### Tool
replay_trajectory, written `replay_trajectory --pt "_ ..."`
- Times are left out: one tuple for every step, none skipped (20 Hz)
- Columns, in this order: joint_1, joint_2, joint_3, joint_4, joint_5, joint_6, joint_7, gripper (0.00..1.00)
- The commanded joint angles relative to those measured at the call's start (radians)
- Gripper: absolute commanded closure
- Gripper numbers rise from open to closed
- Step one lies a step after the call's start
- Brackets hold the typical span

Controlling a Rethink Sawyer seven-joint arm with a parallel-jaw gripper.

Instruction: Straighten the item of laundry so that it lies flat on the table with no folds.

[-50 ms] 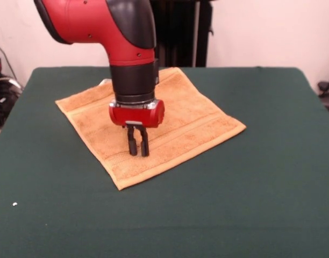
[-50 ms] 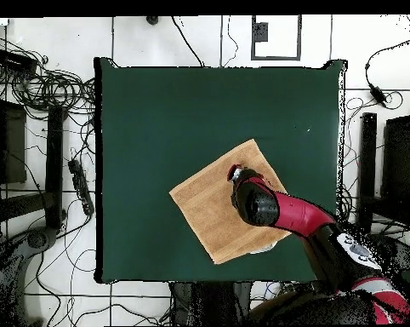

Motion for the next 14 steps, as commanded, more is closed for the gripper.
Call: replay_trajectory --pt "0.009 0.202 0.032 -0.079 0.041 -0.049 0.162 0.00" --pt "0.004 0.198 0.038 -0.078 0.037 -0.038 0.154 0.00" --pt "-0.002 0.186 0.045 -0.076 0.034 -0.010 0.139 0.00" --pt "-0.008 0.174 0.051 -0.074 0.031 0.017 0.125 0.00" --pt "-0.014 0.161 0.058 -0.071 0.027 0.045 0.110 0.00" --pt "-0.015 0.129 0.060 -0.061 0.027 0.073 0.099 0.00" --pt "-0.015 0.088 0.059 -0.044 0.031 0.108 0.092 0.00" --pt "-0.013 0.036 0.057 -0.022 0.038 0.141 0.091 0.00" --pt "-0.014 -0.022 0.054 0.003 0.045 0.181 0.087 0.00" --pt "-0.022 -0.085 0.057 0.029 0.052 0.223 0.081 0.00" --pt "-0.028 -0.146 0.057 0.050 0.059 0.277 0.069 0.00" --pt "-0.033 -0.173 0.057 0.060 0.062 0.299 0.066 0.00" --pt "-0.038 -0.201 0.058 0.070 0.064 0.321 0.063 0.00" --pt "-0.043 -0.247 0.057 0.080 0.071 0.371 0.046 0.00"
